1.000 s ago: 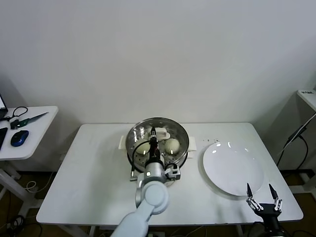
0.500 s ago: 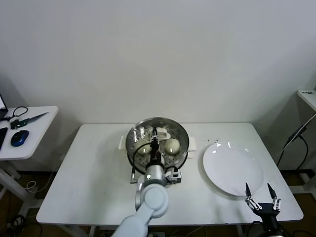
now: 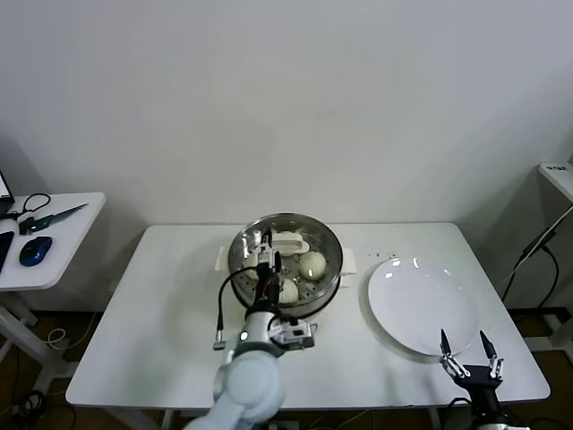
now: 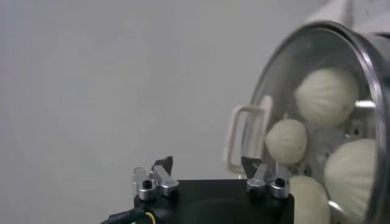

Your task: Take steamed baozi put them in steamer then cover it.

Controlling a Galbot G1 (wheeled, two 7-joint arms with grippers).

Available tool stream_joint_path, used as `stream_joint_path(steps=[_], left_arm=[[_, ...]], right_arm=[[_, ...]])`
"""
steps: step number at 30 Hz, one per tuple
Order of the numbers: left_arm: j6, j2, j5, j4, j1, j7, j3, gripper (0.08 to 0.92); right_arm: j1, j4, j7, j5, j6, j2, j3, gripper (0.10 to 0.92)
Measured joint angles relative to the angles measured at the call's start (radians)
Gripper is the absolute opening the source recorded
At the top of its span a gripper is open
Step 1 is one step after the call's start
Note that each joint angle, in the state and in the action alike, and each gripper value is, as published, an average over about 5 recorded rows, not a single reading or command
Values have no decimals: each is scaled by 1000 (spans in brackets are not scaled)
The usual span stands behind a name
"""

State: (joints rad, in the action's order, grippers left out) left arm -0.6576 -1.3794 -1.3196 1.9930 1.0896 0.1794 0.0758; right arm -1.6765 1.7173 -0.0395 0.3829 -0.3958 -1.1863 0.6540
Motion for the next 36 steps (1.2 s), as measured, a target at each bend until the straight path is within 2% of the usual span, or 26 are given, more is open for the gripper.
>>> stream_joint_path(steps=[3, 10, 18, 27, 36], left_arm=[[45, 15, 141, 47, 29, -65, -58, 809], [190, 43, 581, 110, 115, -199, -298, 822], [452, 82, 1078, 43, 271, -256, -563, 823], [716, 80, 1346, -128, 391, -271, -657, 823], [853, 73, 1457, -210, 451, -256, -686, 823]], right_arm=[[5, 0, 0, 2, -1, 3, -5, 823], [23, -6, 8, -1, -17, 10, -16, 823], [54, -28, 16, -6, -22, 25, -34, 823], [77, -63, 21, -14, -3, 50, -62, 823], [83, -76, 27, -14, 4, 57, -76, 823]])
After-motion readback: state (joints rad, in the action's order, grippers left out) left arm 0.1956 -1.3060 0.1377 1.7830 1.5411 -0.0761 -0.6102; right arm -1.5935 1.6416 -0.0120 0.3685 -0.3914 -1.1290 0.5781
